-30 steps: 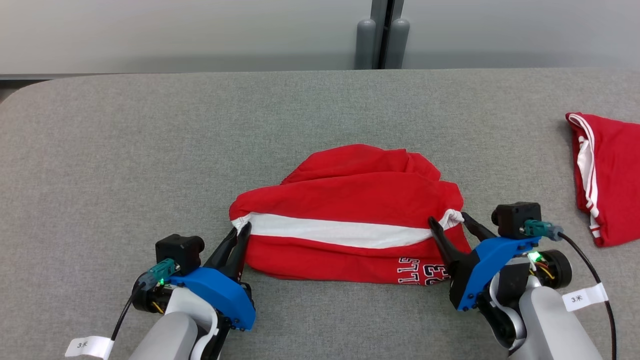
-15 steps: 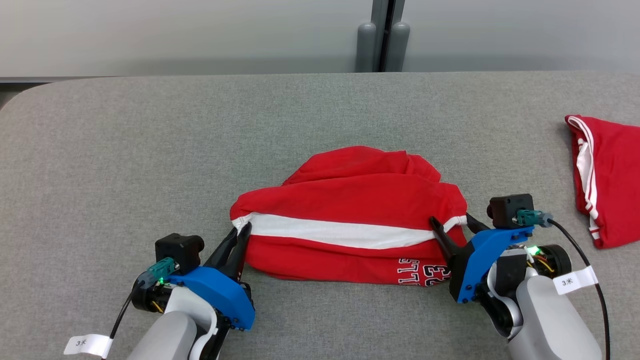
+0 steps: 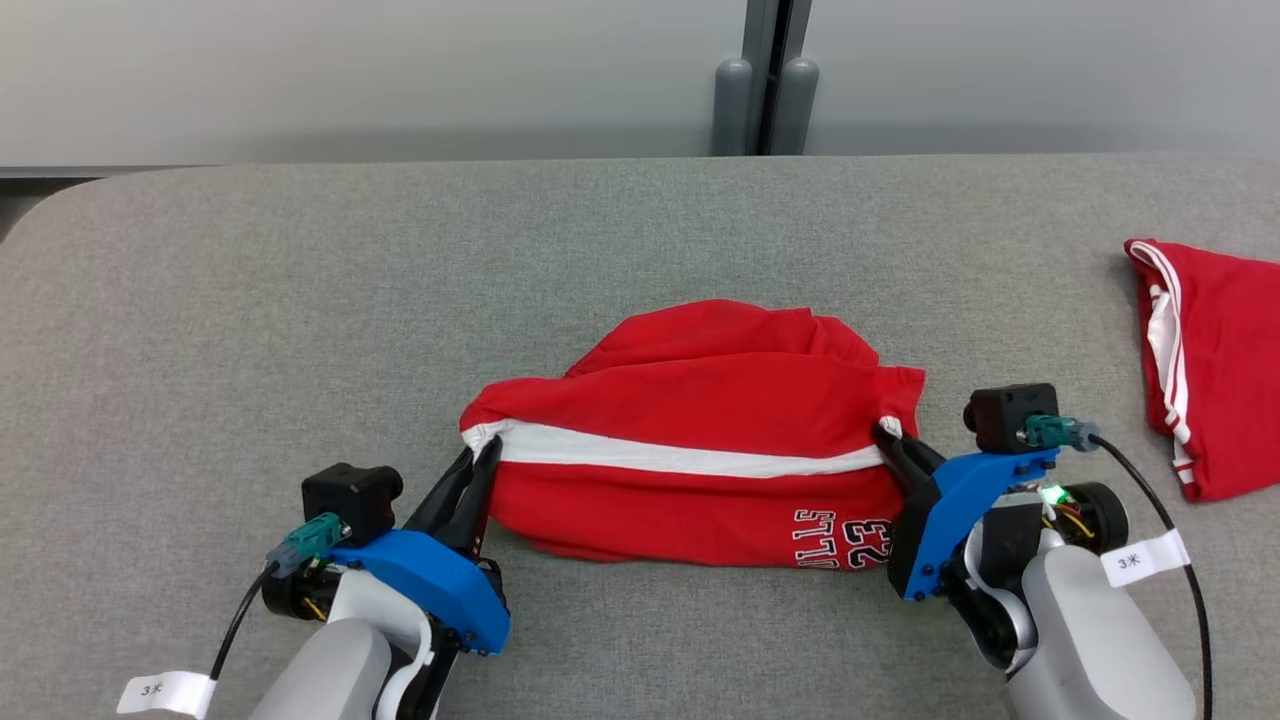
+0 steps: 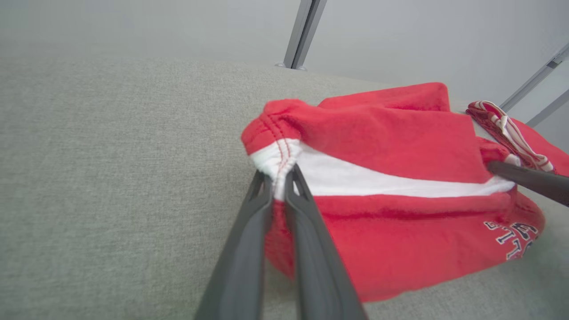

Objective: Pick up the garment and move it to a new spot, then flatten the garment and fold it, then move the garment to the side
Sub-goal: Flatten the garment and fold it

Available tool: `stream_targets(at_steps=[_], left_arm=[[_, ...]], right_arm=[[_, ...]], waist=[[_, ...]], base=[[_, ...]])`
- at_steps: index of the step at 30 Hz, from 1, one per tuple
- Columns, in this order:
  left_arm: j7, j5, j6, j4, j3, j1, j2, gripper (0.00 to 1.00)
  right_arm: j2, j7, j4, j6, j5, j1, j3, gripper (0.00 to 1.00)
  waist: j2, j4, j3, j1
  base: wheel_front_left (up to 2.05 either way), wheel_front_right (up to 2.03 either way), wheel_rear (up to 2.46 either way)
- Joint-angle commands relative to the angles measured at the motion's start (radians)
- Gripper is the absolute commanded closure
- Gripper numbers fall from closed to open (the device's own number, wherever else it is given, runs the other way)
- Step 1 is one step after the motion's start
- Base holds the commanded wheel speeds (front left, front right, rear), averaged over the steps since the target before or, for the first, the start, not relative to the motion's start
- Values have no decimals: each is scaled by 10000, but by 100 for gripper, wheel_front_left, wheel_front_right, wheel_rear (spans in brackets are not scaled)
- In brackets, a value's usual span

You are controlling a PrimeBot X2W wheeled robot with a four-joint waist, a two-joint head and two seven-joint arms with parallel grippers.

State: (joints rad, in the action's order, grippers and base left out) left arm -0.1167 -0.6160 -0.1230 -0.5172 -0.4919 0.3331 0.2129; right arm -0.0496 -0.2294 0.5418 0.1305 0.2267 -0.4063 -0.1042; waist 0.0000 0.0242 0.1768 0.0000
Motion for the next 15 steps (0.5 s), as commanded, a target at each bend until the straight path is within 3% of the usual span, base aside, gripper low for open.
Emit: stream_targets(at_steps=[1, 6, 11, 15], left_arm=[[-144, -129, 9, 198, 106, -38, -15, 100], [-158, -1008, -61, 1287, 359, 10, -121, 100], [771, -2123, -99, 3173, 503, 393, 405, 100], [1612, -3064, -102, 4291, 834, 735, 660, 100]], right_arm=[[-18, 150, -353, 5, 92, 142, 80, 100], [-18, 150, -2091, 5, 58, 678, 432, 100], [-18, -695, -4858, 5, -253, 1261, 1007, 100], [-13, -1490, -6274, 5, -248, 1141, 1201, 100]], waist=[[0, -12, -107, 0], [0, -80, -359, 0], [0, -243, -372, 0], [0, -395, -114, 0]], base=[[0, 0, 0], [0, 0, 0], [0, 0, 0], [0, 0, 0]])
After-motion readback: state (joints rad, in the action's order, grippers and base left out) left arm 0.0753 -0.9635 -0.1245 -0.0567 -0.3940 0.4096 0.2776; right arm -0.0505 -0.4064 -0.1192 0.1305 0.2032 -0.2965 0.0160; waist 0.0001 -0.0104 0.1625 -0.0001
